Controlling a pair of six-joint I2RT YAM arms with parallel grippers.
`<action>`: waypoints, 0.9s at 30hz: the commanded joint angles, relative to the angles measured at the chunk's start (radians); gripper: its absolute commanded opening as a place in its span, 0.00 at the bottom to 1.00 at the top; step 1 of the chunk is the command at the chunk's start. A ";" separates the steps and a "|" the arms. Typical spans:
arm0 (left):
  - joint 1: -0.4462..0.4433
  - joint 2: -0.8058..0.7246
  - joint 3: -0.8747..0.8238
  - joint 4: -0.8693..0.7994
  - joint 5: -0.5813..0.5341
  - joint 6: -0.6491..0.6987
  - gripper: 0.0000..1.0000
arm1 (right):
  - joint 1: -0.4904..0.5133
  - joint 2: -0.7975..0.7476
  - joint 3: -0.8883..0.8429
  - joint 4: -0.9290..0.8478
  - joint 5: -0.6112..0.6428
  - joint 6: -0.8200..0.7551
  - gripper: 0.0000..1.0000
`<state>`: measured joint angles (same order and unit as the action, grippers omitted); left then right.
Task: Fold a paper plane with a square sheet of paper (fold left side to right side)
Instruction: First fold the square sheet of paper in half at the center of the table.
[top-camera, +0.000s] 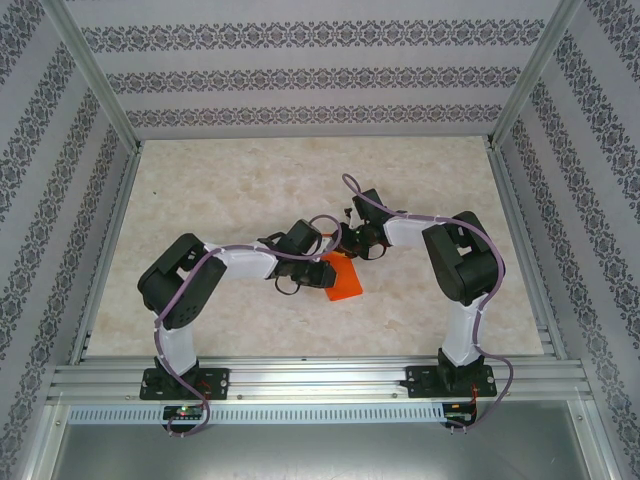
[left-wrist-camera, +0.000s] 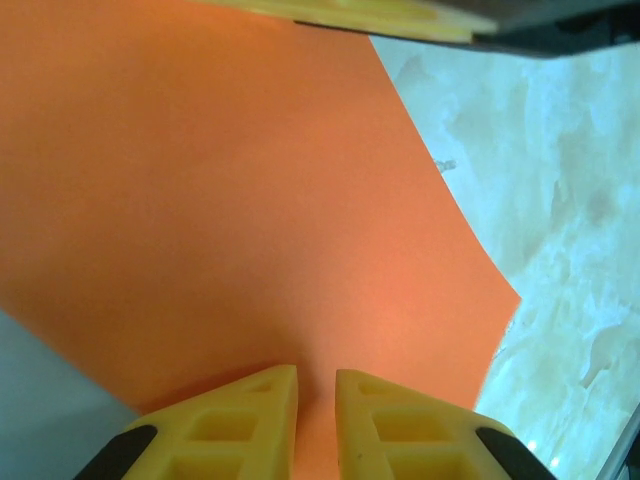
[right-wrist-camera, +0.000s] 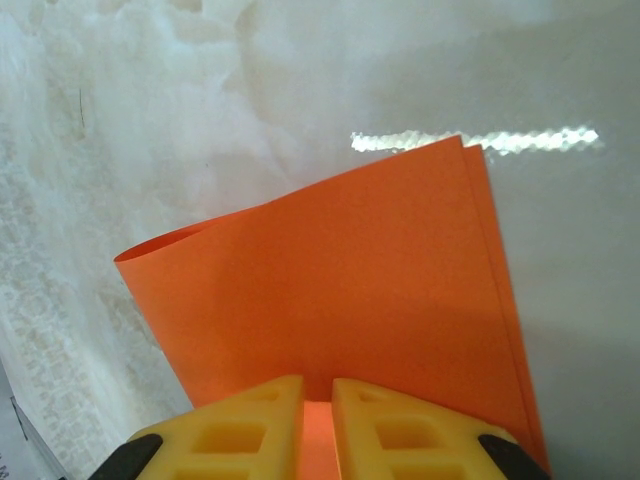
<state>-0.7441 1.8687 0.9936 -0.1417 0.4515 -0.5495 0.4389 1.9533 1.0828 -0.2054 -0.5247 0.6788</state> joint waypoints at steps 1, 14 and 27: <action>-0.050 -0.015 -0.047 -0.077 0.041 0.007 0.19 | 0.000 0.042 -0.011 -0.055 0.109 -0.026 0.18; -0.112 -0.026 -0.072 -0.057 0.036 -0.032 0.20 | -0.001 0.047 -0.015 -0.046 0.105 -0.028 0.18; -0.152 -0.098 -0.165 -0.019 0.006 -0.096 0.20 | -0.003 0.047 -0.031 -0.028 0.100 -0.027 0.18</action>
<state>-0.8585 1.7844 0.8715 -0.0727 0.4088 -0.6144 0.4385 1.9533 1.0824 -0.2138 -0.5335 0.6563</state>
